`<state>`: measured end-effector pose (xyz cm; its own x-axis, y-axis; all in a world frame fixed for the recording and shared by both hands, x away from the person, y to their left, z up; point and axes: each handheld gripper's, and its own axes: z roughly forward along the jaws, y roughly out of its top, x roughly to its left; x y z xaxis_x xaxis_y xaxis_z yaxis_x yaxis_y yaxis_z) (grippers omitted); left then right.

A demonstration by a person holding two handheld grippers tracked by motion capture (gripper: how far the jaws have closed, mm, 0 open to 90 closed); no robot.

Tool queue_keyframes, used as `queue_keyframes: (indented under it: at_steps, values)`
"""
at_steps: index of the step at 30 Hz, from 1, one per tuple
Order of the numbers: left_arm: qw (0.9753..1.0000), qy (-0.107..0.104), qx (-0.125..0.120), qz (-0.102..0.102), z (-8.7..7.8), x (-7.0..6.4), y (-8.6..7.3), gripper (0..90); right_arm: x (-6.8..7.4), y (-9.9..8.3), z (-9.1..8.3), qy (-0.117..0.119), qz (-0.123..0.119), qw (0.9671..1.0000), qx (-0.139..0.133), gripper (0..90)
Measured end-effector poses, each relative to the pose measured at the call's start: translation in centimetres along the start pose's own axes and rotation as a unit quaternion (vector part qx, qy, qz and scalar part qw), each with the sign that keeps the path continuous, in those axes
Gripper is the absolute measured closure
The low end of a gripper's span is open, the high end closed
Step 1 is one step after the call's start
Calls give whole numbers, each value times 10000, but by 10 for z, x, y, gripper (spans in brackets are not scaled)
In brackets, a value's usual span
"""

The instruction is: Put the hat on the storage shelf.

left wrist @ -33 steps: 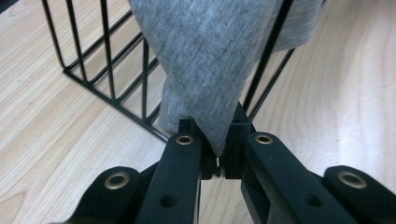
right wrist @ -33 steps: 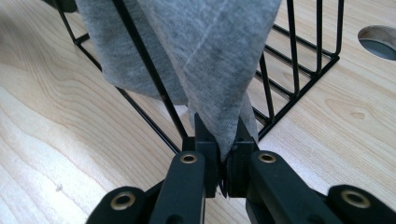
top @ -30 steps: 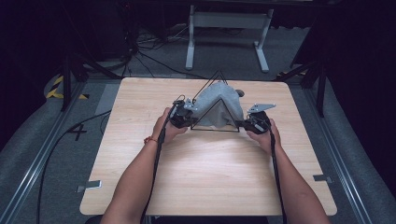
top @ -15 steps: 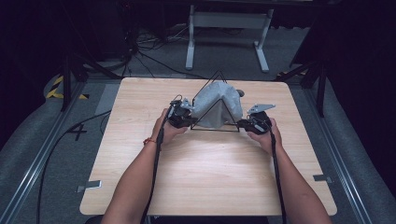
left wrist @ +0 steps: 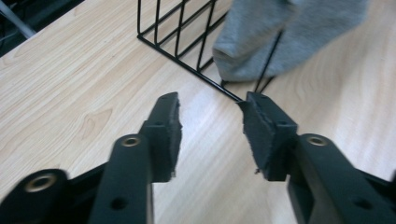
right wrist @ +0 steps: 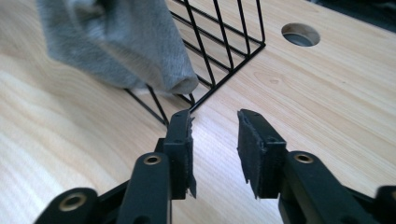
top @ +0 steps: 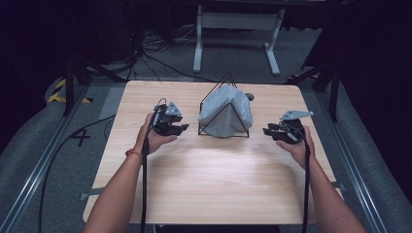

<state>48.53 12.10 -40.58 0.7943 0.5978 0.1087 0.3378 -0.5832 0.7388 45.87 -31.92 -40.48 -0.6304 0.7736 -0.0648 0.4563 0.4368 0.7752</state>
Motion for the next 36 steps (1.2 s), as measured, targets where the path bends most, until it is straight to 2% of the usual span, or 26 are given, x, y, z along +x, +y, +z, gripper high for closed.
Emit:
queue_keyframes:
  at_steps: [2, 5, 8, 10, 11, 15, 18, 21, 23, 25, 28, 29, 31, 36]
  values:
    - [9999, 74, -23, 89, -10, -6, -6, 479, 4, -3, -8, 12, -71, 10000, 59, 617]
    - [9996, 158, 56, 229, -22, -13, -14, 442, 9, -10, -16, -44, -167, 9998, 124, 568]
    - [9994, 154, 88, 311, -32, -20, -26, 402, 11, -22, -27, -56, -146, 9998, 89, 546]
    - [9985, 193, 206, 459, -38, -26, -36, 376, 11, -30, -34, -65, -99, 9999, 90, 527]
    - [9985, 193, 206, 459, -38, -26, -36, 367, 11, -30, -34, -65, -99, 9999, 90, 527]
    - [9982, 25, 343, 496, -43, -40, -64, 338, 16, -59, -51, -193, -30, 9997, 157, 460]
    - [9979, -147, 466, 428, -42, -48, -86, 316, 19, -84, -58, -171, -31, 9995, 260, 406]
    - [9974, -324, 567, 303, -42, -53, -105, 288, 21, -107, -63, -81, 109, 9993, 335, 372]
    - [9972, -524, 518, 145, -43, -54, -115, 273, 23, -119, -66, -15, 182, 9991, 379, 354]
    - [9971, -669, 348, 49, -44, -57, -123, 249, 24, -129, -69, 91, 275, 9989, 364, 333]
    - [9967, -774, 224, -112, -44, -57, -129, 222, 24, -135, -72, 41, 352, 9992, 196, 308]
    - [9965, -811, 151, -89, -43, -58, -131, 191, 24, -136, -72, -40, 392, 9990, 190, 290]
    - [9968, -776, 165, -65, -42, -58, -130, 151, 25, -136, -72, -119, 383, 9989, 226, 269]
    - [9965, -817, 190, -63, -42, -58, -130, 148, 26, -136, -72, -147, 348, 9990, 238, 252]
